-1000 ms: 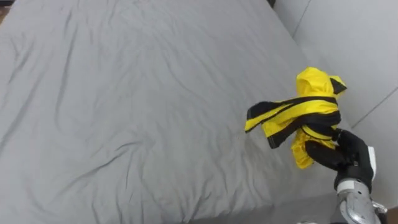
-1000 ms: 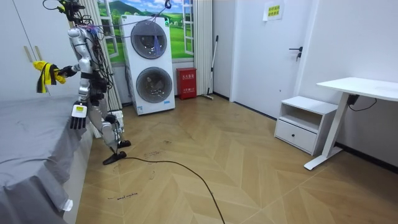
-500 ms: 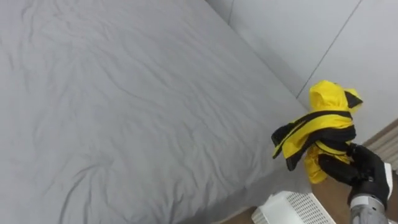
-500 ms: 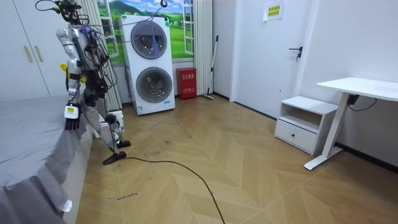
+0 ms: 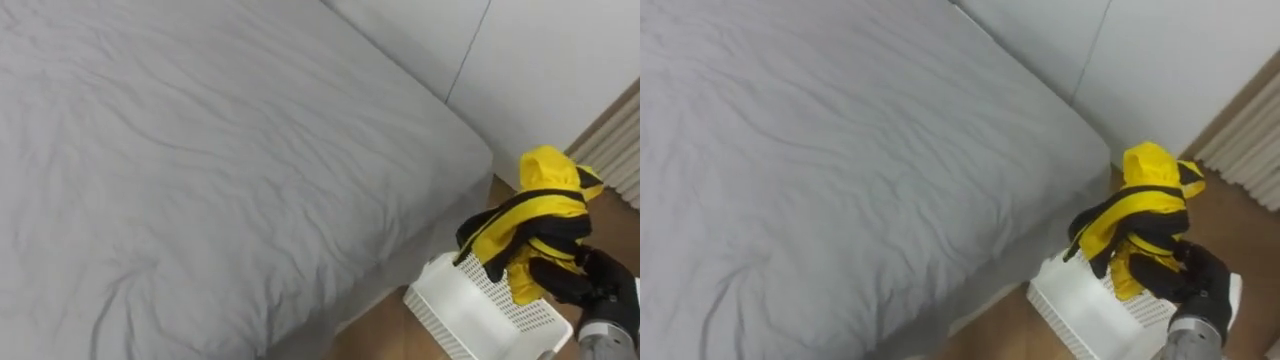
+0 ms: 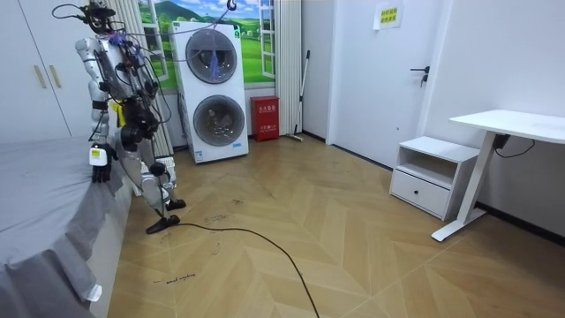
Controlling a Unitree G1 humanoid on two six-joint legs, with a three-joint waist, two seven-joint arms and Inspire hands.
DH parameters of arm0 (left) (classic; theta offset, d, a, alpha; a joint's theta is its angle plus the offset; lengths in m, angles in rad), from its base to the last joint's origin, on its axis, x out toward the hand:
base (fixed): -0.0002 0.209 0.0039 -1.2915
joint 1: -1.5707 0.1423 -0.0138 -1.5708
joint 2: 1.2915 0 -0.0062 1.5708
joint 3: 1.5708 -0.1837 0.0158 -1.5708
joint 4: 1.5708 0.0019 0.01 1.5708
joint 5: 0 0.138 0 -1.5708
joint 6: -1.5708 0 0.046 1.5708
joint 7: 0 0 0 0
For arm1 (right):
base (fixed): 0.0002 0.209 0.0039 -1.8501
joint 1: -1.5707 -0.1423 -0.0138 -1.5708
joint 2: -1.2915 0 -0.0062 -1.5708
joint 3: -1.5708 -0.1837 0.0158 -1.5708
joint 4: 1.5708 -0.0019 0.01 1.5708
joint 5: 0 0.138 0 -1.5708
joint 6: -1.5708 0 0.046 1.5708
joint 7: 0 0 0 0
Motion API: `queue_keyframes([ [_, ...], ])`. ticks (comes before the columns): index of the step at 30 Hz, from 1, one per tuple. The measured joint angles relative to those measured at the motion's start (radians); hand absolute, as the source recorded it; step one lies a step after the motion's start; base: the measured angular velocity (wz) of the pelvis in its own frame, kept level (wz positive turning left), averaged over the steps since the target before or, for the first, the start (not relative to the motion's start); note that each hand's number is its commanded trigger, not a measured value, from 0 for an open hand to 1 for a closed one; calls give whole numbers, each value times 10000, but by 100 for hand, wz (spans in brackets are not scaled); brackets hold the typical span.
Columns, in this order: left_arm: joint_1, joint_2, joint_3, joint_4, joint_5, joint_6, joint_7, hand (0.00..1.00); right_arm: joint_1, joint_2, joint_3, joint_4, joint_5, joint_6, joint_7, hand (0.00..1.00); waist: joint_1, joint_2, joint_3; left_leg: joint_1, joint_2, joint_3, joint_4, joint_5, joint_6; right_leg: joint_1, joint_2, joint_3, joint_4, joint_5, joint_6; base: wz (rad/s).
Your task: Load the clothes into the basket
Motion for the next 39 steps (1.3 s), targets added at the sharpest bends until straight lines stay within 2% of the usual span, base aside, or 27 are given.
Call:
queue_keyframes([
  [3,-95,16,-33,-13,-398,-39,-9,0,-525,-77,-99,637,75,-8,-369,100,-1,113,-27,-476,-18,112,71,49,79,-665,58,221,477,-35,17,-21],
  [6,-342,102,-227,80,-669,-89,-11,0,-1042,-140,-81,1302,59,-39,-594,100,12,118,-9,-834,-58,119,106,135,147,-1176,89,371,789,-28,25,-8],
  [14,-565,134,-824,-24,-796,-302,87,0,-1548,-140,242,1597,765,-46,-1029,100,63,176,11,-1339,-131,-62,109,240,214,-1757,77,367,1026,-18,54,3],
  [15,-605,133,-941,-25,-808,-305,92,0,-1690,-140,271,1710,819,-52,-1072,62,75,172,15,-1384,-156,-72,108,271,229,-1826,54,365,1073,-42,70,4],
  [16,-675,135,-1078,-24,-900,-303,96,0,-1888,-141,289,1934,860,-52,-1157,19,76,169,17,-1399,-178,-91,104,290,239,-1840,25,340,1079,-58,77,5],
  [17,-678,136,-1136,-13,-980,-303,95,0,-1971,-142,308,2049,866,-58,-1190,0,76,165,19,-1401,-186,-99,101,292,242,-1841,9,316,1080,-66,78,7],
  [22,-798,199,-1593,-101,-1189,-408,77,0,-2258,-142,501,2610,900,-129,-1433,0,60,112,52,-1680,-252,-214,114,319,288,-2059,-102,179,1096,-104,114,8],
  [26,-822,191,-1707,-214,-1380,-454,94,0,-2324,-142,521,2610,885,-131,-1603,0,53,114,51,-1844,-272,-312,170,324,296,-2168,-129,142,1113,-109,121,2],
  [32,-839,194,-1893,-216,-1565,-470,123,0,-2440,-142,520,2609,894,-340,-1846,0,44,112,52,-1856,-322,-406,166,324,296,-2135,-208,21,1108,-162,137,5],
  [39,-860,209,-1907,-219,-1568,-507,126,0,-2461,-143,519,2608,893,-349,-2133,0,40,92,65,-1860,-354,-485,216,330,306,-2121,-258,-55,1127,-216,148,3],
])
